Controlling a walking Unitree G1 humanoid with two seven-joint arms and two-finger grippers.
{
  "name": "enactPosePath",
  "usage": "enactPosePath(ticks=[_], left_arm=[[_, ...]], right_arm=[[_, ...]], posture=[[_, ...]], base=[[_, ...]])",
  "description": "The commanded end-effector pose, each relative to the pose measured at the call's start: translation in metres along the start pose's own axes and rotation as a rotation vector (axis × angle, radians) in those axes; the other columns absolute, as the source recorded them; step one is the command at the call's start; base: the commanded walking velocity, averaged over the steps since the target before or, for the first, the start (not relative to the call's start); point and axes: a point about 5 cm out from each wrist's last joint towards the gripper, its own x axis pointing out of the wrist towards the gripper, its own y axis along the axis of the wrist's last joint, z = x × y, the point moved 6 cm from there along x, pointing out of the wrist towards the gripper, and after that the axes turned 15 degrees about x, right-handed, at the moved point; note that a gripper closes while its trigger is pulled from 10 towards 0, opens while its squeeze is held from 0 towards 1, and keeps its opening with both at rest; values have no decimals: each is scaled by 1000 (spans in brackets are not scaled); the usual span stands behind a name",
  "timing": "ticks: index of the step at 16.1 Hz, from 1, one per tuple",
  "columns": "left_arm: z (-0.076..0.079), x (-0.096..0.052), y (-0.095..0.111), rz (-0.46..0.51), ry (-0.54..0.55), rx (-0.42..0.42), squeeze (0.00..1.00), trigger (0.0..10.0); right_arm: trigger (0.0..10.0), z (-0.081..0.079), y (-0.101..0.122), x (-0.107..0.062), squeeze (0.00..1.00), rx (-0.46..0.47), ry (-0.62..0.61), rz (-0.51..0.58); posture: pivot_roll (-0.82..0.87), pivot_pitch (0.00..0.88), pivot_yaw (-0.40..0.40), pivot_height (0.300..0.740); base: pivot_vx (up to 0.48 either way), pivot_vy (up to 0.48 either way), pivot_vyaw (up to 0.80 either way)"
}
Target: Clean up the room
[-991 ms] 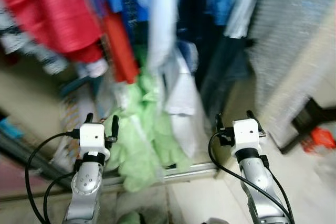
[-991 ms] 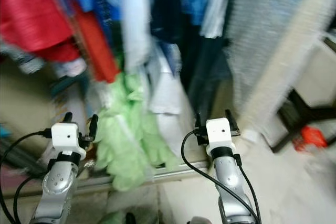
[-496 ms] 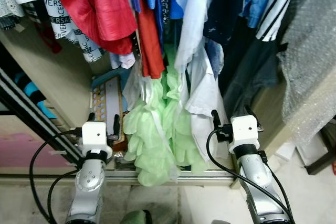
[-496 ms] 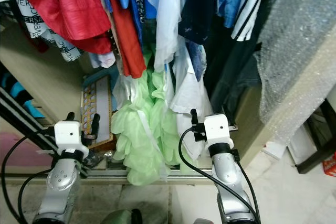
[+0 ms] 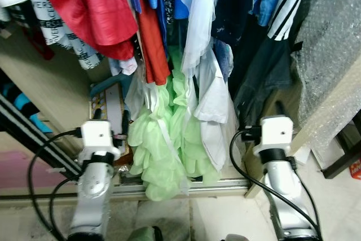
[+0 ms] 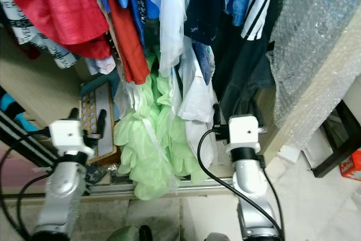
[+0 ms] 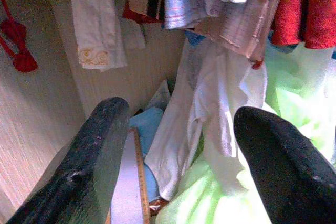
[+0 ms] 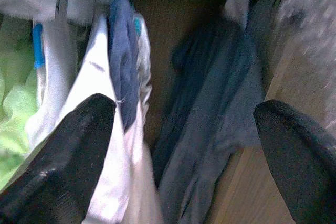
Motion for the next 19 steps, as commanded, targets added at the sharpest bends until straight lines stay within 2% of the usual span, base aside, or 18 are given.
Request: enactPosePath(ticks=[1, 4, 6, 7, 8, 10, 13, 15, 16, 17, 19], left_arm=[[-13, -7, -2, -11, 9, 14, 0, 10000], [-13, -23, -22, -75, -20, 63, 0, 10000], [-12, -25, -37, -113, -15, 81, 0, 10000], [-12, -25, -42, -128, -10, 83, 0, 10000], [-12, -26, -44, -140, -3, 84, 0, 10000], [-9, -26, -45, -145, -1, 77, 0, 10000], [-10, -22, -43, -136, 2, 70, 0, 10000], [-10, -22, -43, -131, 7, 62, 0, 10000], [-8, -21, -44, -134, 7, 38, 0, 10000], [-6, -20, -41, -125, -4, 2, 0, 10000], [-6, -18, -42, -136, 4, -15, 0, 10000]], right_arm=[[10000, 1, 8, -4, 0, -6, 10, 23], [10000, 2, -11, -21, 0, -9, 14, -42], [10000, 0, -23, -20, 0, 10, -5, -63], [10000, 2, -30, -20, 0, -4, -24, -75], [10000, 14, -44, -22, 0, 62, -119, -125], [10000, 9, -42, -23, 0, 84, -80, -126], [10000, -2, -38, -20, 0, 56, -29, -115], [10000, -3, -37, -17, 0, 33, -24, -100], [10000, -4, -37, -15, 0, 52, -31, -101], [10000, -5, -35, -11, 0, 107, -46, -99], [10000, -8, -31, -6, 0, 201, -47, -89]], posture=[[-105, 0, 54, 740], [-96, 0, 60, 740], [-105, 0, 65, 740], [-107, 0, 64, 740], [-109, 0, 68, 740], [-115, 0, 74, 740], [-112, 0, 68, 740], [-110, 0, 67, 740], [-111, 0, 67, 740], [-111, 0, 65, 740], [-113, 0, 67, 740]], base=[[0, 0, 0], [0, 0, 0], [0, 0, 0], [0, 0, 0], [0, 0, 0], [0, 0, 0], [0, 0, 0], [0, 0, 0], [0, 0, 0], [0, 0, 0], [0, 0, 0]])
